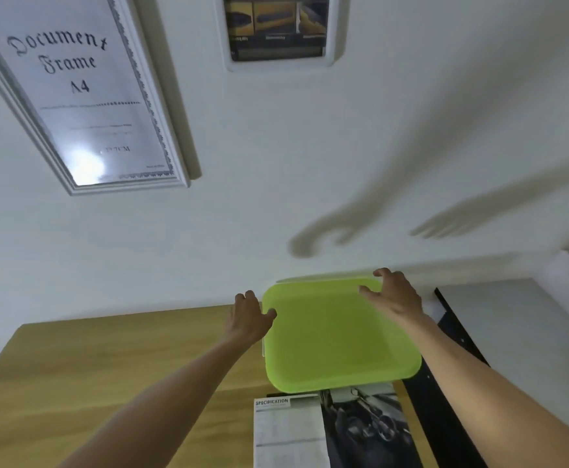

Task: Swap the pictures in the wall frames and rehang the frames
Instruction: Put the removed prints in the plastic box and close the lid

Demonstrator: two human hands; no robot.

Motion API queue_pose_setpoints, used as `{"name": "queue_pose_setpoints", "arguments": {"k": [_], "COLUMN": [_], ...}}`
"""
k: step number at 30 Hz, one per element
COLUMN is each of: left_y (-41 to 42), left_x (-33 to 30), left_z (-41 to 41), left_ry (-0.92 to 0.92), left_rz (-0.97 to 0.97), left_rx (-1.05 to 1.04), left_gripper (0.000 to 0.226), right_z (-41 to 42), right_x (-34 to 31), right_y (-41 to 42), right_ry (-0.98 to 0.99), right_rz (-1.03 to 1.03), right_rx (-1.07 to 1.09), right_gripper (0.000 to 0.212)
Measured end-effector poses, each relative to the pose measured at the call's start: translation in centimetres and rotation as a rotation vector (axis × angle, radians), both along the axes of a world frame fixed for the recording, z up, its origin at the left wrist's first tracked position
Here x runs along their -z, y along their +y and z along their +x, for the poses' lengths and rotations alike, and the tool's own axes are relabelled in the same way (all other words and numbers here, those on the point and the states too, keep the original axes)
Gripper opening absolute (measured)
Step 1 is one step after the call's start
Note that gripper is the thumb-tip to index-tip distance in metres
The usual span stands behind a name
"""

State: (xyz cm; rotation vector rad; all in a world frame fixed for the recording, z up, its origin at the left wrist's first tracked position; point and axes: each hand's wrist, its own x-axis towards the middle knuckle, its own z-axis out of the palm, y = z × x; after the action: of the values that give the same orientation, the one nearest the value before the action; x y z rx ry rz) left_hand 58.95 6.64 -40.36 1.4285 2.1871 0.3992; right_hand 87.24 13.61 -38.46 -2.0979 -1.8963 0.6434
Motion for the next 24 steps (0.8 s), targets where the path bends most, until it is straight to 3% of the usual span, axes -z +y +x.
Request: {"name": "queue_pose_setpoints", "arguments": {"k": [7, 11, 18, 24], "left_y": [-0.2, 0.5, 1.0, 0.4], "left_x": [5.3, 6.8, 7.8, 7.4], "left_z": [1.2, 1.8, 2.4, 2.3], "left_ry": [0.007, -0.049, -0.059, -0.081], "left_rz": [-0.278, -0.357, -0.305, -0.243], "left_rx": [0.002, 0.024, -0.049, -0.141], "left_gripper": [0.069, 0.057, 0.043, 0.044], "right_z": [3.5, 3.9, 4.7, 4.2], "right_x": [6.3, 8.6, 10.1, 9.2], "right_y": [0.4, 1.1, 2.5, 2.1], "right_ry": [-0.08, -0.098, -0.006, 0.069], "right_rz": [-0.252, -0.339, -0.358, -0.371], "right_rx": [0.109, 0.141, 0.181, 0.272], "right_gripper": [0.086, 0.091, 0.076, 0.087]}}
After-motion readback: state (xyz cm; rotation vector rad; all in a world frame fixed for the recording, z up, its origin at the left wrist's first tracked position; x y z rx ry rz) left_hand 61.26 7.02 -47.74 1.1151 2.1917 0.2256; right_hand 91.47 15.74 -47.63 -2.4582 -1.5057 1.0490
